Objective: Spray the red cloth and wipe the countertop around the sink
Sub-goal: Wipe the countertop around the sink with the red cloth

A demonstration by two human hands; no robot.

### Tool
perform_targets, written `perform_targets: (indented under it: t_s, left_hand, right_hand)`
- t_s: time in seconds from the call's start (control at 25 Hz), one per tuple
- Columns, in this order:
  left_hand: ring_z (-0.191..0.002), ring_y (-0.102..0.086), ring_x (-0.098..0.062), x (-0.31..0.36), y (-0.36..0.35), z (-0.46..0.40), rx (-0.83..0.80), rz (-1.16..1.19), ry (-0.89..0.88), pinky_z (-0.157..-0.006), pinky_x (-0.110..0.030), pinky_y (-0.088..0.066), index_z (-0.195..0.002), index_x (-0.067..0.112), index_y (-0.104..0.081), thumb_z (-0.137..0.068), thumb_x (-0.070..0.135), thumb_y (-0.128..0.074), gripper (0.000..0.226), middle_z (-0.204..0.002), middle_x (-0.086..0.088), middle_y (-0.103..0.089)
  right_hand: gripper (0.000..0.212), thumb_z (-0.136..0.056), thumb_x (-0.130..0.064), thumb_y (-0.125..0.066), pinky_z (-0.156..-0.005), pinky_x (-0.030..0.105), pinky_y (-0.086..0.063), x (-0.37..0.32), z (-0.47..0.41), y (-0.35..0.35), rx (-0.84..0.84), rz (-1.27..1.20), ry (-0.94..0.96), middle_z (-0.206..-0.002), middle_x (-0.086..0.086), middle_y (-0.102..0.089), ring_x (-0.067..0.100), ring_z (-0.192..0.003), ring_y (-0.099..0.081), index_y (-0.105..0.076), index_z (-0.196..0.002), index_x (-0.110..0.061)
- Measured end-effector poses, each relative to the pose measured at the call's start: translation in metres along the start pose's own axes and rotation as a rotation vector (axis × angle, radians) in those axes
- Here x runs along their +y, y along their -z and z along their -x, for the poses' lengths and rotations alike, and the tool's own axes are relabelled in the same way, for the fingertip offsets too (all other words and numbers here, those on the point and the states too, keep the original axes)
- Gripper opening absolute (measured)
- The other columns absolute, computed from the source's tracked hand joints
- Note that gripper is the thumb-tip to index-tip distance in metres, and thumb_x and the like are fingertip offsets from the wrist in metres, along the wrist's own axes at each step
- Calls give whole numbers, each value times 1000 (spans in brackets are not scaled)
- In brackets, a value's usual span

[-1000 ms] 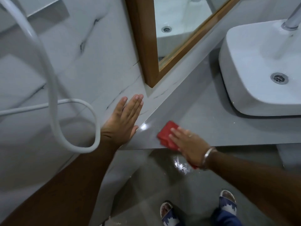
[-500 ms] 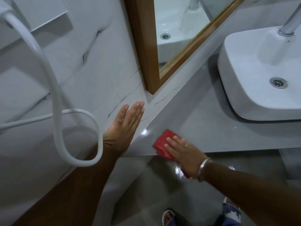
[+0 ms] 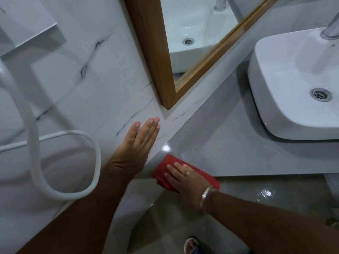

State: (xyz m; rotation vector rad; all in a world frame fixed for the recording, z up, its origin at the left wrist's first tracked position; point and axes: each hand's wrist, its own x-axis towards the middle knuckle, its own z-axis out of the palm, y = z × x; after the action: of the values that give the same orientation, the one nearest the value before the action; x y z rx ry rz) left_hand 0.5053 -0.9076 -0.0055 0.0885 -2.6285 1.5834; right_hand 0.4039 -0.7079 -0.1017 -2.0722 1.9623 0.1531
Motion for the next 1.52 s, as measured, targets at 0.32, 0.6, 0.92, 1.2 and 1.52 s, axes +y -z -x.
perform_targets:
  t_s: [0.32,0.6,0.92,1.2,1.52]
  left_hand:
    - [-147,-27,-34,4,-6,1,35,28,40,-119,-60,3,-154,1,-24,-101,27,-5,62,-160,-21,-25]
    - [-146,-30,-31,0,0,-2,18,2,4,-118,-50,-9,-153,4,-28,-98,30,-15,63,-159,-18,-29]
    - [-145,-28,-32,-1,-1,-1,38,-35,35,-119,-59,1,-153,5,-31,-97,29,-17,62,-157,-19,-29]
    - [-146,-28,-33,2,10,0,7,-55,106,-120,-57,0,-154,5,-27,-92,30,-33,66,-160,-18,-28]
    - [-138,-43,-44,139,105,-82,-273,789,413,-110,-65,-32,-145,3,-45,-88,46,-56,72,-152,-25,-42]
  right_hand:
    - [70,-93,-40,-37,-118,44,-14,120,-1,20,118,-116,-602,-161,19,-13,37,-147,-13,-15,-152,-10]
    - [78,-74,-41,-62,-109,49,-34,15,-8,6,41,-79,-109,-150,17,-41,38,-136,-41,-40,-144,-13]
    - [70,-91,-31,-39,-119,44,-13,112,3,20,103,-165,-510,-162,18,-10,36,-147,-11,-14,-152,-10]
    - [64,-80,-31,-52,-109,44,-36,37,13,7,37,-54,-37,-149,13,-44,34,-135,-42,-46,-141,-15]
    - [89,-69,-35,-53,-119,45,-17,163,159,-2,3,-149,-436,-158,21,-20,38,-146,-20,-28,-149,-6]
